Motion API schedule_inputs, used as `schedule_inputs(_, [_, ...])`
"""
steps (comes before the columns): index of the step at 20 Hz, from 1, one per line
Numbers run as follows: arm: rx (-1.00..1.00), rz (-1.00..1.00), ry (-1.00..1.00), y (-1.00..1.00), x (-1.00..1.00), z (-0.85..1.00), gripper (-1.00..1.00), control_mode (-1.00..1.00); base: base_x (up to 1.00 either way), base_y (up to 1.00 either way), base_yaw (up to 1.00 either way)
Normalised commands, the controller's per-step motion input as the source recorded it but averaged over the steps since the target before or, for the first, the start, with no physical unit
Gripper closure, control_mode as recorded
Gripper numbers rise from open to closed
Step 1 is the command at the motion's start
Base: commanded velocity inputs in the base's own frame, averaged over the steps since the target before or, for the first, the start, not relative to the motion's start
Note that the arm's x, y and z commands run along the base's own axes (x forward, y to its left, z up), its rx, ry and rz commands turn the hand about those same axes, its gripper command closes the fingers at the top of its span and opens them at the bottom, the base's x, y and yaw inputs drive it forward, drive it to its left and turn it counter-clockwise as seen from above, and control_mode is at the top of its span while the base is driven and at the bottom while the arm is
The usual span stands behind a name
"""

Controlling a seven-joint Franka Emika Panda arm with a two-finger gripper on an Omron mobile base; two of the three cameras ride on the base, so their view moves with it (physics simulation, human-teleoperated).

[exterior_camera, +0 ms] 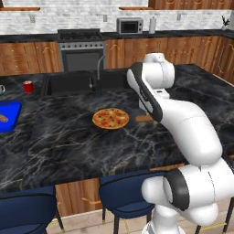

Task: Take the pizza cutter from the drawer on the left and place it on the dining counter for cutting.

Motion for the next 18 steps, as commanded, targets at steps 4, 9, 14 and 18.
schedule_inputs(4, [0.00, 0.53, 0.06, -0.50, 1.00, -0.37, 1.00, -1.00, 0.00, 0.00, 0.00])
schedule_inputs(9, [0.09, 0.58, -0.01, -0.45, 1.00, -0.56, 1.00, -1.00, 0.00, 0.00, 0.00])
schedule_inputs(14, [0.19, 0.51, -0.08, -0.12, 0.93, -0.71, 1.00, -1.00, 0.00, 0.00, 0.00])
schedule_inputs(18, [0.21, 0.25, -0.14, -0.02, 0.93, -0.55, 1.00, -1.00, 0.00, 0.00, 0.00])
